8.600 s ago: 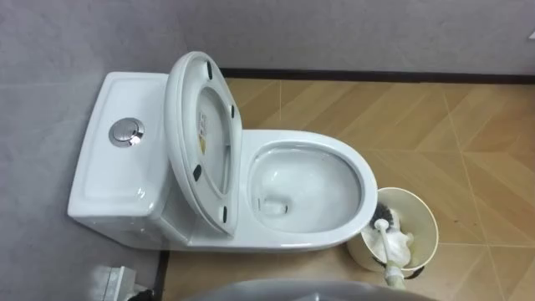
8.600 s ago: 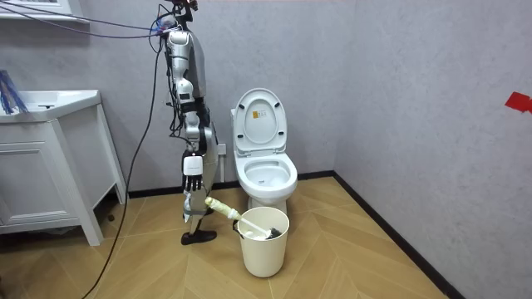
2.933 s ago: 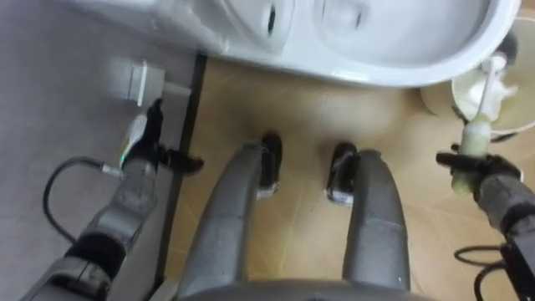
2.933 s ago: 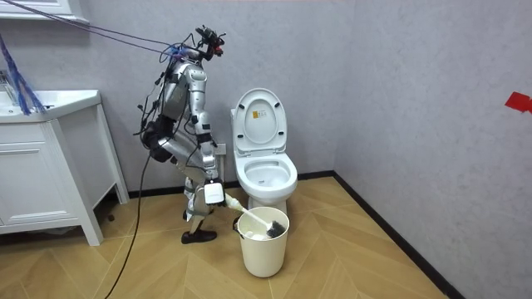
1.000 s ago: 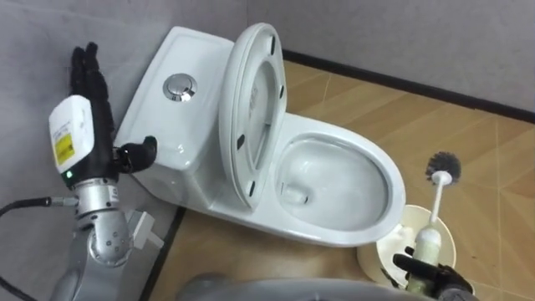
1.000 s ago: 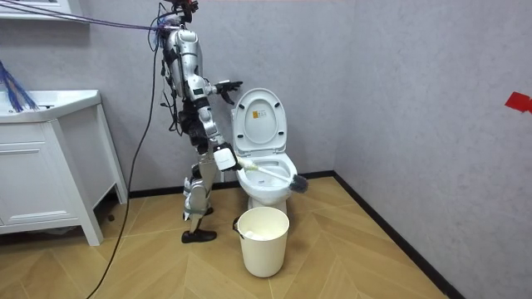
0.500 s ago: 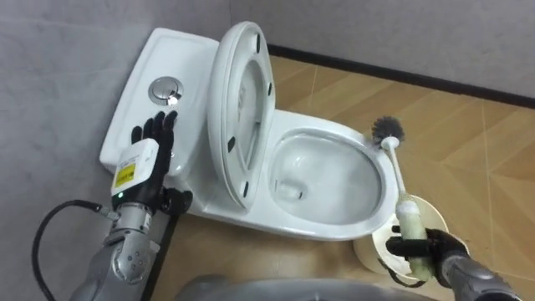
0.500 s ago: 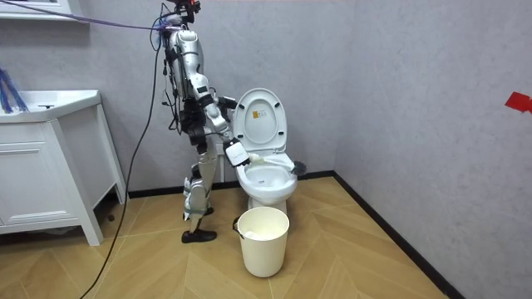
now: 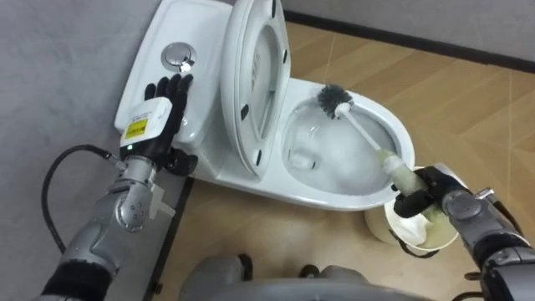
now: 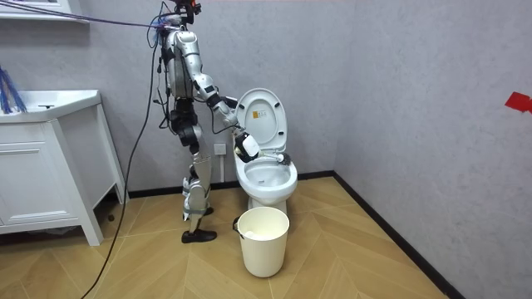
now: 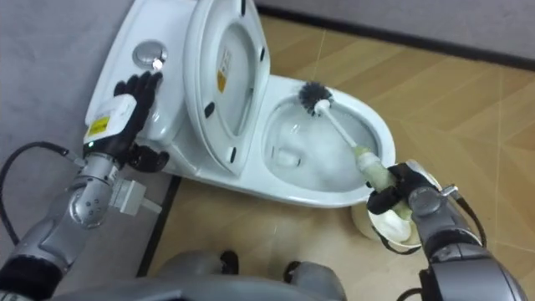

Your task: Brush toilet

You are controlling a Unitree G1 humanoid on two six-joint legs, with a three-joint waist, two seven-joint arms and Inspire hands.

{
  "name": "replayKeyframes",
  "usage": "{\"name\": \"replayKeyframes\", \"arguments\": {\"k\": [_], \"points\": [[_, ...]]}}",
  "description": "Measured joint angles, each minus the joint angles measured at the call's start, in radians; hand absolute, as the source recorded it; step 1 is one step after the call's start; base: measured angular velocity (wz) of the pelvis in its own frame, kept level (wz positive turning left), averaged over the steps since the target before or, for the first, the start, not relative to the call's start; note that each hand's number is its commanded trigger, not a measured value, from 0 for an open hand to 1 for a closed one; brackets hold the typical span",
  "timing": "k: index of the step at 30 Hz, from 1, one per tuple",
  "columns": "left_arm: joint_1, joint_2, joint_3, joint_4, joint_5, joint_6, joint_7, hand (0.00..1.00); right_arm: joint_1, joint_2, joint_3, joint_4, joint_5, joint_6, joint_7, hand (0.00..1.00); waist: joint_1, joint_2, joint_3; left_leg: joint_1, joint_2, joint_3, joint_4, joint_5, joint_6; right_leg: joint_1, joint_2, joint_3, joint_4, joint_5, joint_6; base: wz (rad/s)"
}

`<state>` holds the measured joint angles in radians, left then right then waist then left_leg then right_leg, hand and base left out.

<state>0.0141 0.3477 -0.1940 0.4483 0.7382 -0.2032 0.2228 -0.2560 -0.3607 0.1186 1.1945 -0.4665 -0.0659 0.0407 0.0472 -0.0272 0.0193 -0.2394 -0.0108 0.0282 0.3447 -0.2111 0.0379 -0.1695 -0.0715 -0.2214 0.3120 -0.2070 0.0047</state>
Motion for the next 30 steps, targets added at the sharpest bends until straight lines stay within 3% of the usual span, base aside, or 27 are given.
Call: {"name": "replayKeyframes", "arguments": {"k": [3, 8, 9, 11, 12, 19, 23, 24, 26, 30], "points": [[-0.070, 0.006, -0.028, 0.039, 0.021, -0.009, 0.014, 0.00, 0.000, -0.027, 0.057, -0.001, -0.081, 0.003, -0.025, 1.00, 0.033, 0.009, -0.0029, -0.045, 0.003, 0.002, 0.001, 0.015, 0.000, -0.043, 0.003, 0.001, -0.003, 0.016, -0.004, -0.02], [-0.165, 0.029, -0.061, 0.093, 0.021, -0.018, 0.060, 0.00, -0.047, -0.049, 0.134, -0.002, -0.256, 0.001, -0.048, 1.00, 0.046, 0.009, 0.0072, -0.129, 0.006, -0.006, 0.036, 0.028, -0.003, -0.127, 0.003, -0.001, 0.031, 0.024, -0.011, 0.03], [-0.174, 0.030, -0.064, 0.097, 0.022, -0.018, 0.067, 0.00, -0.049, -0.051, 0.139, -0.007, -0.268, 0.002, -0.053, 1.00, 0.047, 0.012, 0.0062, -0.138, 0.006, -0.005, 0.041, 0.028, -0.003, -0.137, 0.003, -0.001, 0.036, 0.024, -0.012, 0.00], [-0.189, 0.034, -0.064, 0.100, 0.022, -0.024, 0.092, 0.00, -0.049, -0.054, 0.158, -0.036, -0.291, 0.003, -0.063, 1.00, 0.051, 0.011, 0.0124, -0.164, 0.014, -0.002, 0.053, 0.028, -0.003, -0.163, 0.003, -0.001, 0.047, 0.026, -0.014, -0.05], [-0.201, 0.037, -0.064, 0.107, 0.031, -0.029, 0.112, 0.00, -0.048, -0.055, 0.176, -0.044, -0.296, 0.002, -0.066, 1.00, 0.052, 0.010, 0.0221, -0.176, 0.013, -0.003, 0.055, 0.028, -0.003, -0.172, 0.003, -0.004, 0.052, 0.026, -0.016, 0.00], [-0.252, 0.061, -0.107, 0.132, 0.054, -0.031, 0.243, 0.00, -0.024, -0.064, 0.253, -0.075, -0.316, 0.051, -0.109, 1.00, 0.056, 0.002, 0.0281, -0.290, 0.011, -0.005, 0.086, 0.039, -0.004, -0.293, -0.002, -0.004, 0.103, 0.026, -0.025, 0.01], [-0.260, 0.062, -0.107, 0.138, 0.060, -0.029, 0.296, 0.00, -0.014, -0.068, 0.256, -0.074, -0.316, 0.063, -0.148, 1.00, 0.045, 0.001, 0.0289, -0.329, 0.011, -0.015, 0.091, 0.046, -0.009, -0.330, 0.000, -0.009, 0.103, 0.026, -0.029, 0.07], [-0.262, 0.063, -0.110, 0.138, 0.060, -0.029, 0.321, 0.00, -0.012, -0.075, 0.260, -0.076, -0.316, 0.068, -0.164, 1.00, 0.037, 0.013, 0.0246, -0.352, 0.012, -0.025, 0.101, 0.048, -0.010, -0.346, -0.002, -0.025, 0.108, 0.027, -0.032, 0.18], [-0.268, 0.069, -0.127, 0.139, 0.062, -0.022, 0.350, 0.00, -0.011, -0.083, 0.262, -0.078, -0.316, 0.070, -0.188, 1.00, 0.035, 0.018, 0.0225, -0.379, 0.009, -0.034, 0.108, 0.054, -0.012, -0.372, -0.008, -0.036, 0.125, 0.023, -0.038, 0.17], [-0.311, 0.085, -0.188, 0.139, 0.065, 0.026, 0.411, 0.00, -0.023, -0.117, 0.312, -0.112, -0.318, 0.099, -0.233, 1.00, 0.038, 0.025, 0.0248, -0.444, 0.004, -0.047, 0.140, 0.058, -0.015, -0.435, -0.018, -0.050, 0.172, 0.014, -0.046, 0.10]]}}
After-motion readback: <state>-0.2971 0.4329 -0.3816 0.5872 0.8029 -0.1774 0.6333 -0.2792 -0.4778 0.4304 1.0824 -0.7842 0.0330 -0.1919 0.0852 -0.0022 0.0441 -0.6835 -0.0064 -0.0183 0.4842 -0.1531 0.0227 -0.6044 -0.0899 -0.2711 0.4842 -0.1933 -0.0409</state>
